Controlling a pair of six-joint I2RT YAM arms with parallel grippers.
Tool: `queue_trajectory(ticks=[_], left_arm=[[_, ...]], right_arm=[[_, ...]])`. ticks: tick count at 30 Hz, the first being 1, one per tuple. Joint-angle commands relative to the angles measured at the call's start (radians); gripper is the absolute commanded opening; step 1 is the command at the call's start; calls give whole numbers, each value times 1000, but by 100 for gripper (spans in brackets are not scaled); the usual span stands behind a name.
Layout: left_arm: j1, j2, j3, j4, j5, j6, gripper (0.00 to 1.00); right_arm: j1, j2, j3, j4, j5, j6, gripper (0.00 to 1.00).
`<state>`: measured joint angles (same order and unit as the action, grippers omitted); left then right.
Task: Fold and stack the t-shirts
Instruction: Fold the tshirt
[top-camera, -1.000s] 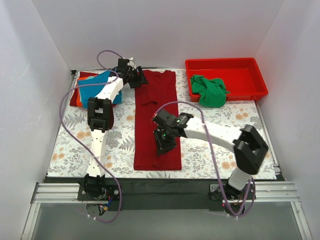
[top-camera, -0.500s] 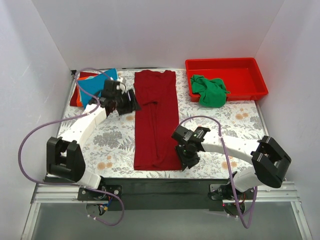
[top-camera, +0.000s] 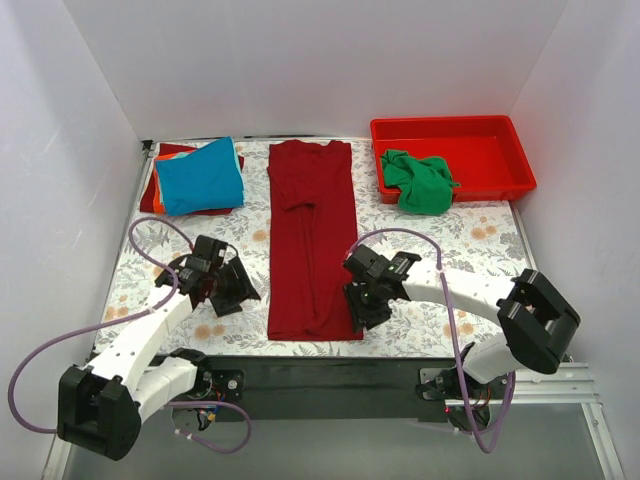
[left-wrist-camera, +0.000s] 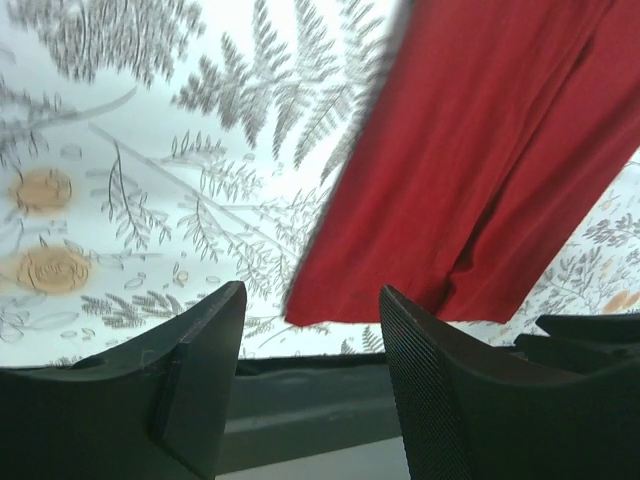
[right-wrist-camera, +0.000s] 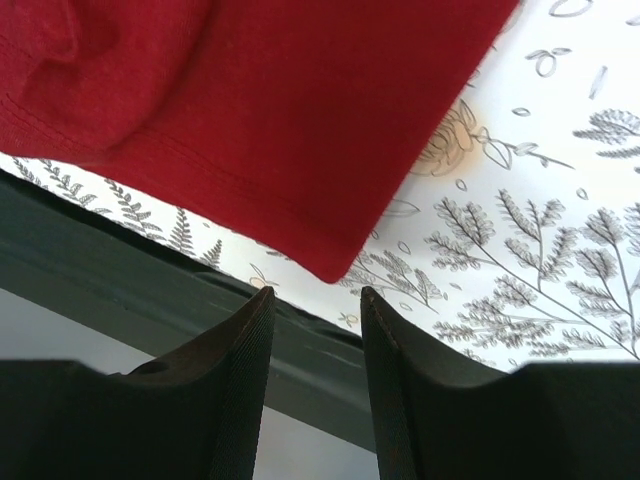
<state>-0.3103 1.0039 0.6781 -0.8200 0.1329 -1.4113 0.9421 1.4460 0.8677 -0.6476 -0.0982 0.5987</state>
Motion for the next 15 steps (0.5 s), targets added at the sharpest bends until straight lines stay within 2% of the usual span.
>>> queue_trajectory(ticks=[1,8,15], left_arm=[[-24,-43,-70,-38,13,-109,54],[-72,-56,-166,39,48,-213,54],[-197,5,-190,108,2,-307,54]], right_arm=[[-3,22,-22,69,-32,9,46],[-3,54,-67,121,-40,33,45],[-9,60,-91,152,-9,32,41]])
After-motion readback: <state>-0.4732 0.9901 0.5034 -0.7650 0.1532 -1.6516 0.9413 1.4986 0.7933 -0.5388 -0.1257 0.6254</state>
